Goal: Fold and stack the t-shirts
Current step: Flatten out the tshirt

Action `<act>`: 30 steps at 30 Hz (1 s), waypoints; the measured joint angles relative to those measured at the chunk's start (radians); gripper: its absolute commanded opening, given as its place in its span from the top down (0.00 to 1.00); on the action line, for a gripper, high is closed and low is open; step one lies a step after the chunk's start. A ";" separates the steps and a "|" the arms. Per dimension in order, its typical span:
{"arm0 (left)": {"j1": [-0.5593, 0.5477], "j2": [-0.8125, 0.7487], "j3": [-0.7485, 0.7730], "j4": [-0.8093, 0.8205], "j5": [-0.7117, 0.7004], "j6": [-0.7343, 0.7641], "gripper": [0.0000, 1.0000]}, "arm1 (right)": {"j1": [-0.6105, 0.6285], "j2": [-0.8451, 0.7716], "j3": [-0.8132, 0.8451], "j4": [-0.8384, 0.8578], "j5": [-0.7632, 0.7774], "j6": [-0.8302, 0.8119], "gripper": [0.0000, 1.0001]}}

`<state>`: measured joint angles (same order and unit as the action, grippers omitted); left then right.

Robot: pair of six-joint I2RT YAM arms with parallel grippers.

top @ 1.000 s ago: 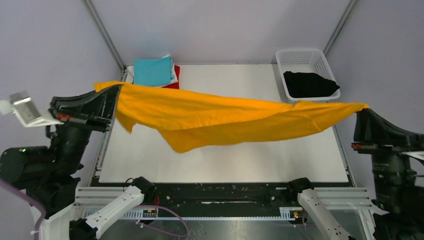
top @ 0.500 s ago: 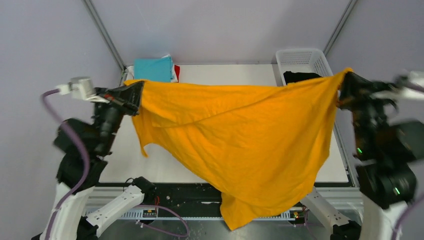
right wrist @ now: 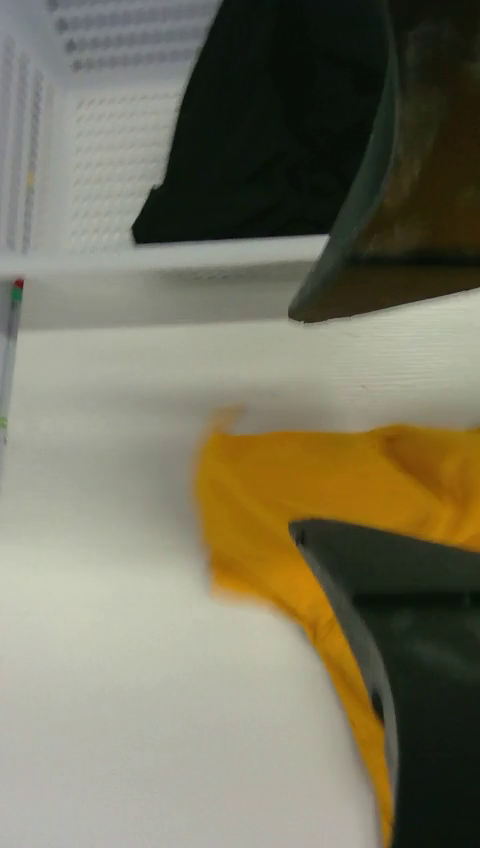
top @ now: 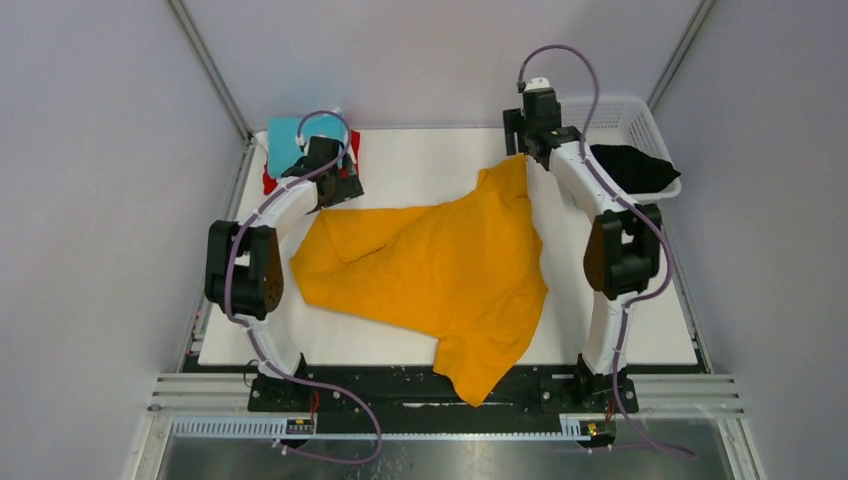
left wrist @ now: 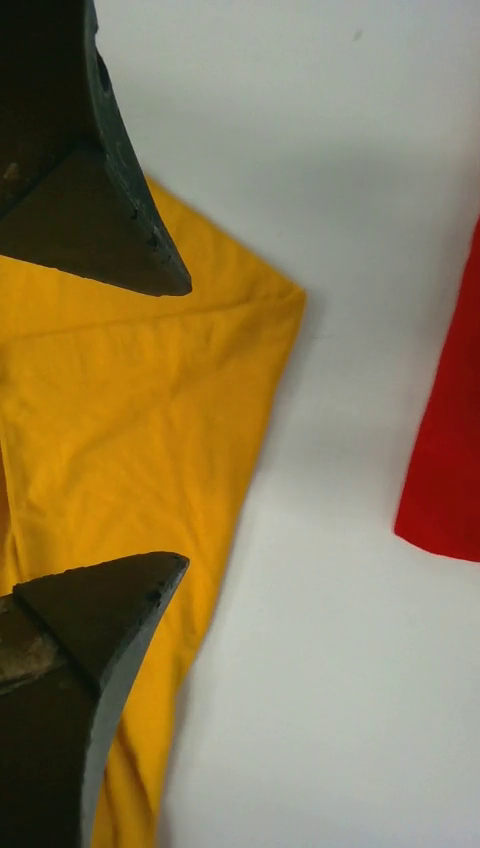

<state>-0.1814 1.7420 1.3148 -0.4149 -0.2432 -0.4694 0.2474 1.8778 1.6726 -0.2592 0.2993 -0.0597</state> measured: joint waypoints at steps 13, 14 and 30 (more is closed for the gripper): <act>-0.002 -0.296 -0.235 0.058 0.213 -0.079 0.01 | 0.103 -0.216 -0.265 -0.117 -0.116 0.156 0.00; -0.007 -0.337 -0.301 0.087 0.238 -0.091 0.01 | 0.138 -0.293 -0.348 -0.102 -0.134 0.196 0.00; -0.220 -0.251 -0.607 0.303 0.422 -0.262 0.01 | 0.462 -0.383 -0.883 -0.038 -0.303 0.586 0.01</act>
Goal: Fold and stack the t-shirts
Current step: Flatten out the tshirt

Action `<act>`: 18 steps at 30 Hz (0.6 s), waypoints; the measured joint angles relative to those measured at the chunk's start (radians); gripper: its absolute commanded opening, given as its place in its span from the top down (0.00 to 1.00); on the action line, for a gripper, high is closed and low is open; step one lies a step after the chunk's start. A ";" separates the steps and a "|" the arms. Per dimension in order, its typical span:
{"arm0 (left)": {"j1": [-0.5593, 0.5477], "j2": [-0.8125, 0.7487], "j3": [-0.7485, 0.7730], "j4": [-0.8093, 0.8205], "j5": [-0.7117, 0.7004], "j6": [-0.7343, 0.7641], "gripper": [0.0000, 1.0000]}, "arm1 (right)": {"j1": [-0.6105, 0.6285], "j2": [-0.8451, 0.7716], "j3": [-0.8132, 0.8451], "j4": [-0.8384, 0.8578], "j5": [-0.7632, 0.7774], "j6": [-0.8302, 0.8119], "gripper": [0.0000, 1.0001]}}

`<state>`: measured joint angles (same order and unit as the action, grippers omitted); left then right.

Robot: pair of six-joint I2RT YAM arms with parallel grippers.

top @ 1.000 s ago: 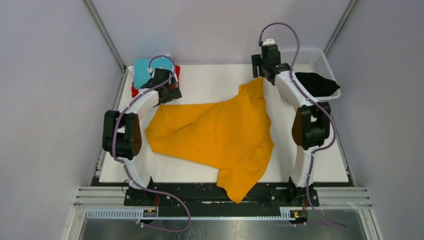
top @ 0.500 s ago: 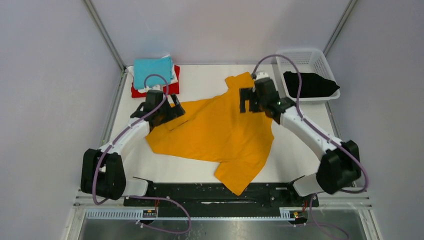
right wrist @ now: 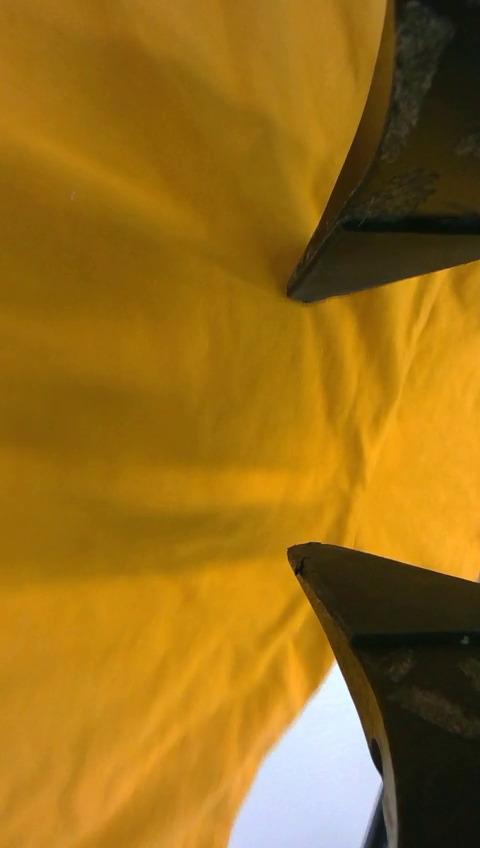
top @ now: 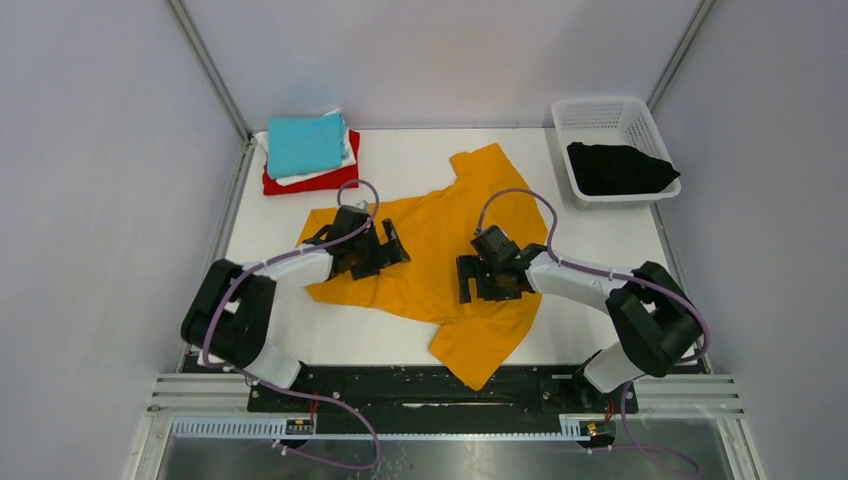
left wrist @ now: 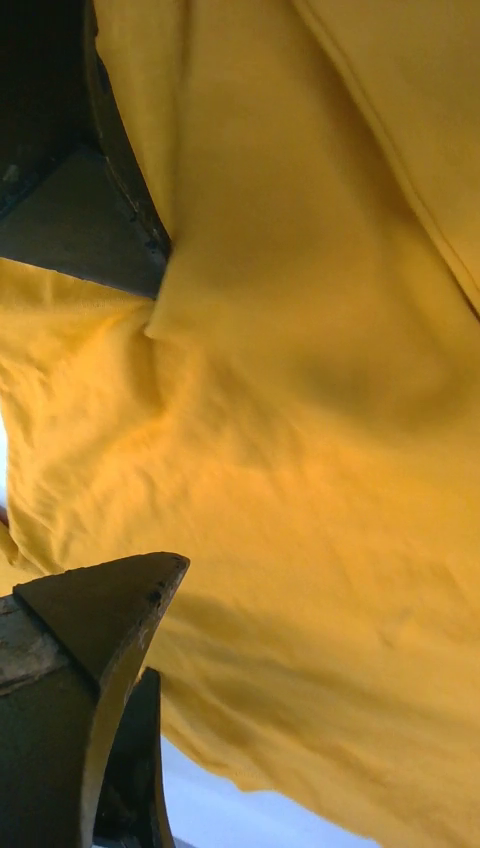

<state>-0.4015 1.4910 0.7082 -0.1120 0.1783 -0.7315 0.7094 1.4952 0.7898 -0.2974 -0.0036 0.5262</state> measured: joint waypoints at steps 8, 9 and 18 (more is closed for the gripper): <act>-0.043 0.208 0.183 0.079 0.066 -0.011 0.01 | -0.160 0.123 0.104 -0.006 -0.022 0.013 0.01; -0.047 0.224 0.200 0.082 0.072 -0.011 0.01 | -0.196 0.132 0.114 -0.008 -0.027 0.010 0.00; -0.099 0.391 0.439 0.014 0.121 0.013 0.01 | -0.435 0.252 0.304 -0.085 0.015 -0.080 0.01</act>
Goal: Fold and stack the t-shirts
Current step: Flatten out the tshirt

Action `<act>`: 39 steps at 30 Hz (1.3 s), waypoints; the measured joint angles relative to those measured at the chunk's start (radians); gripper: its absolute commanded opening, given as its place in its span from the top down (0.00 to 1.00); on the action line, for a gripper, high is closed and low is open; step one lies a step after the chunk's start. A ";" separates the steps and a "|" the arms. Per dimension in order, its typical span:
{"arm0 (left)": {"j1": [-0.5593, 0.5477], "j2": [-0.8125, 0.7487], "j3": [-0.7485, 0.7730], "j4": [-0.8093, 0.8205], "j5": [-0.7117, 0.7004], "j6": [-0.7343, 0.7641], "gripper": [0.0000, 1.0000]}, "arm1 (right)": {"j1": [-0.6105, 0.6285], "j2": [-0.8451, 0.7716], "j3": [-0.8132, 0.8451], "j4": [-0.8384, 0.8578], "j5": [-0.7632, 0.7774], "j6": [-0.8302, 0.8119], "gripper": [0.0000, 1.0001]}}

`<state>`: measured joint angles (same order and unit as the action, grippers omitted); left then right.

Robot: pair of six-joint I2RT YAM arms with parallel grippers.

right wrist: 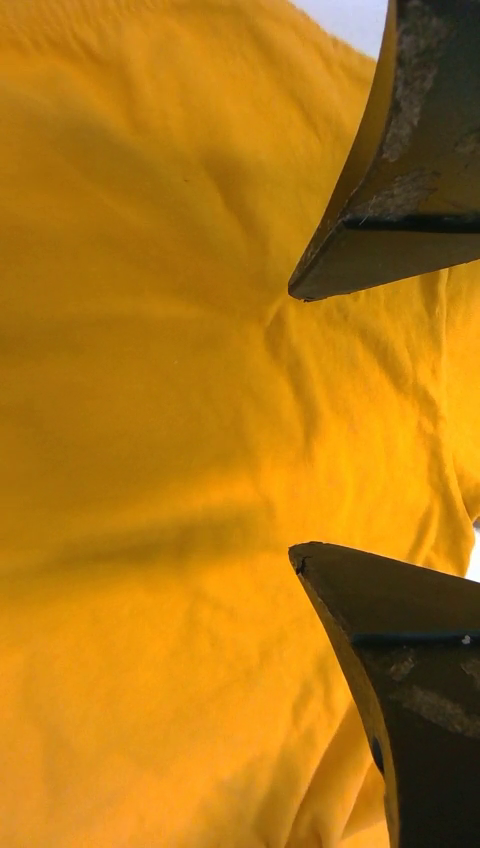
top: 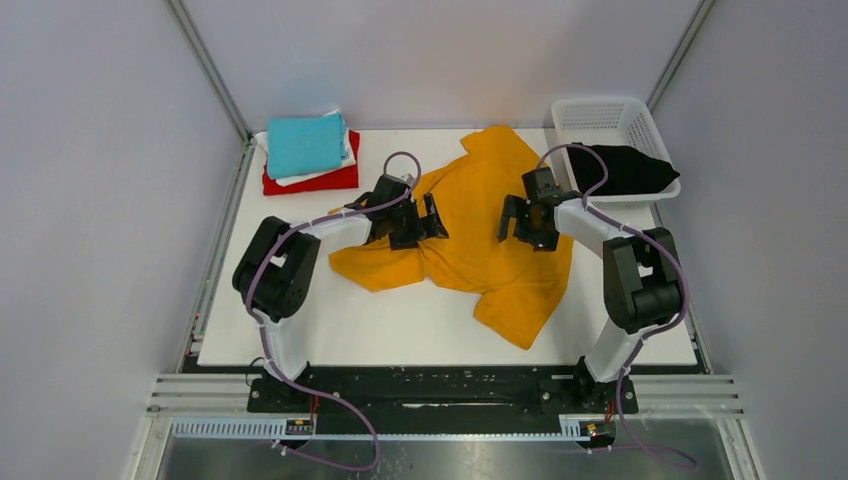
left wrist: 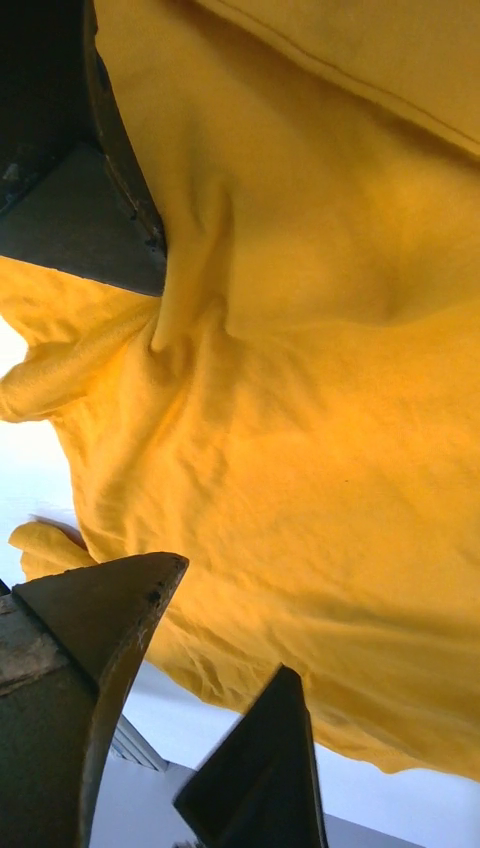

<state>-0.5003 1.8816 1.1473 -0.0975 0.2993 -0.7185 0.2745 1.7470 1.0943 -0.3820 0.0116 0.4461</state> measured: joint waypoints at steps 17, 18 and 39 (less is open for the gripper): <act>0.068 -0.771 -0.628 -0.232 -0.426 -0.095 0.02 | 0.001 -0.565 -0.439 0.102 -0.054 0.035 0.02; 0.089 -0.783 -0.650 -0.240 -0.440 -0.109 0.04 | 0.001 -0.596 -0.468 0.110 -0.063 0.050 0.02; 0.116 -0.673 -0.573 -0.205 -0.468 -0.146 1.00 | 0.447 -0.763 -0.606 -0.216 0.149 0.299 0.25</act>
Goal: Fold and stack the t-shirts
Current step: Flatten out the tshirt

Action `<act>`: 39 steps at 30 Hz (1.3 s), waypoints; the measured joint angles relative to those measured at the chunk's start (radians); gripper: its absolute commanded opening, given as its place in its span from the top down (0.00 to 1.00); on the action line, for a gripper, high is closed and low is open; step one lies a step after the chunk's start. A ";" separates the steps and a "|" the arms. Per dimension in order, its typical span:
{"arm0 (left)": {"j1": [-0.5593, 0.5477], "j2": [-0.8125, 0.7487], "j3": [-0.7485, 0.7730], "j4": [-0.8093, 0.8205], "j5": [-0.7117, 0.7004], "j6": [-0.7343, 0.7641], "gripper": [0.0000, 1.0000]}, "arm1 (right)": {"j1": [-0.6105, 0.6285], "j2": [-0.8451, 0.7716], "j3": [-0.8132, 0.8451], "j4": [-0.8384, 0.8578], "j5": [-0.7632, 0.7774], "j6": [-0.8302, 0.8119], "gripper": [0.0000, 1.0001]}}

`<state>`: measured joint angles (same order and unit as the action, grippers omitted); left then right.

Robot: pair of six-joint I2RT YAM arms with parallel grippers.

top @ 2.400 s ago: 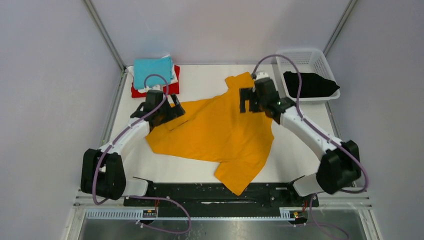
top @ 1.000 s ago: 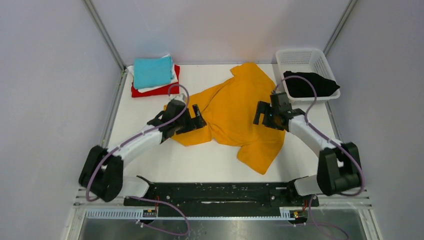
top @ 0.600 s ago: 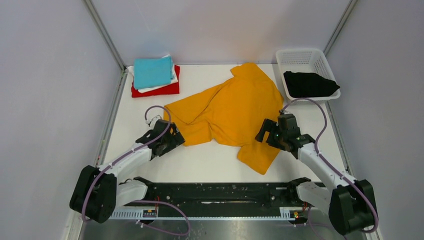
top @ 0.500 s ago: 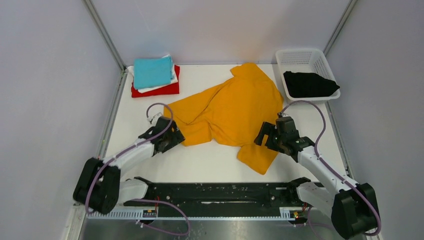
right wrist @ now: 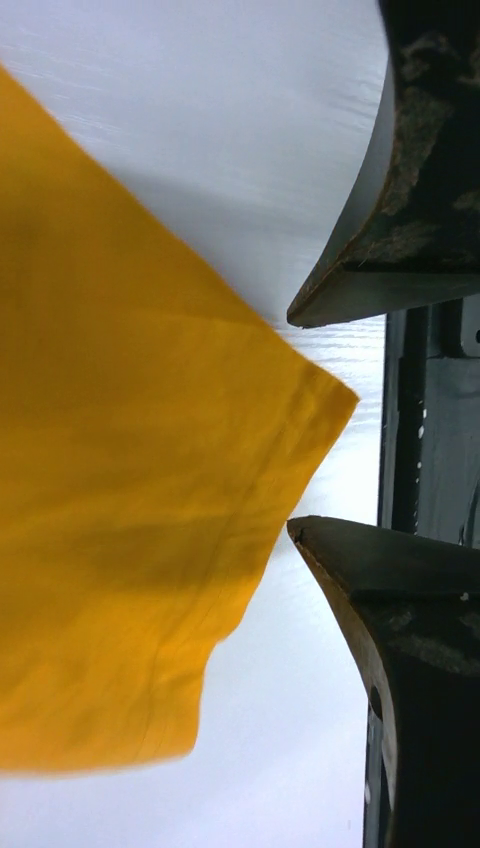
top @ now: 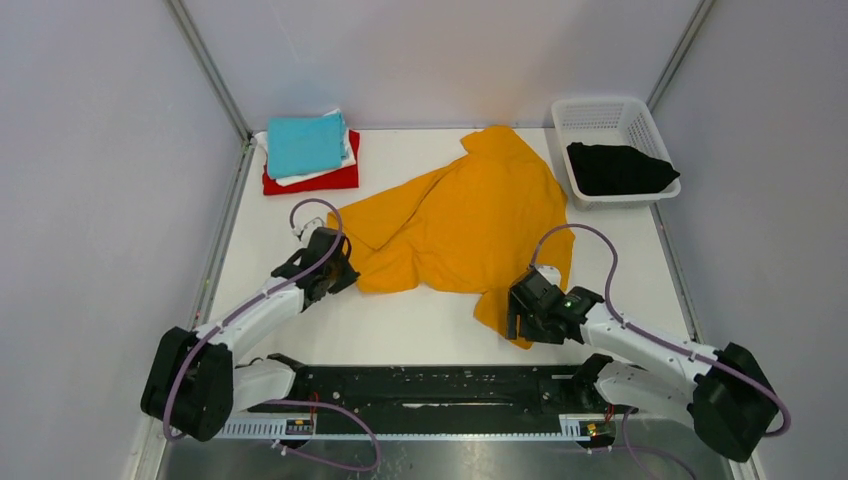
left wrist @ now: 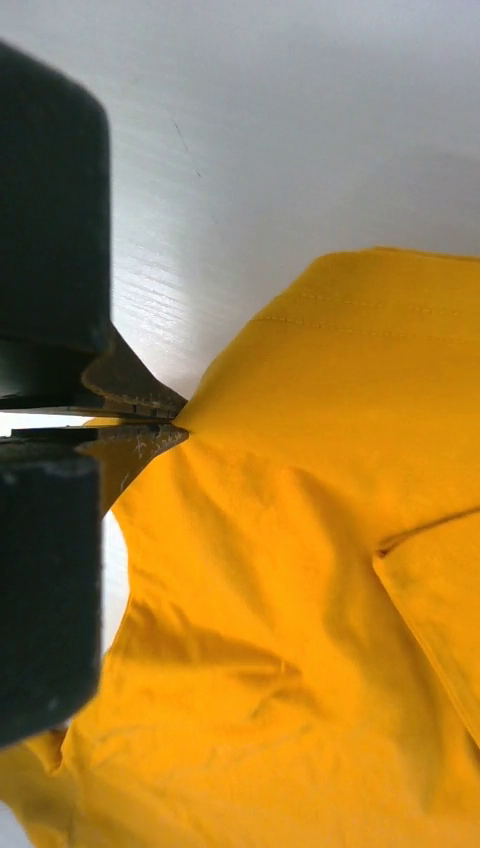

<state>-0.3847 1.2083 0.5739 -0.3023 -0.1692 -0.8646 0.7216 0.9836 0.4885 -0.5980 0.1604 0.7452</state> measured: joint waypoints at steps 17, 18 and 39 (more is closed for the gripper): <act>0.000 -0.128 -0.006 -0.163 -0.031 0.008 1.00 | 0.097 0.310 0.130 -0.008 0.122 0.064 1.00; 0.000 -0.129 0.000 -0.175 -0.035 0.010 1.00 | 0.098 0.307 0.134 -0.014 0.145 0.061 1.00; -0.010 -0.494 0.796 -0.251 0.016 0.174 1.00 | 0.098 -0.277 1.110 -0.209 0.618 -0.363 1.00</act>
<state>-0.3950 0.7143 1.3697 -0.5529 -0.1528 -0.6910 0.8192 0.7063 1.5990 -0.8070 0.7788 0.3820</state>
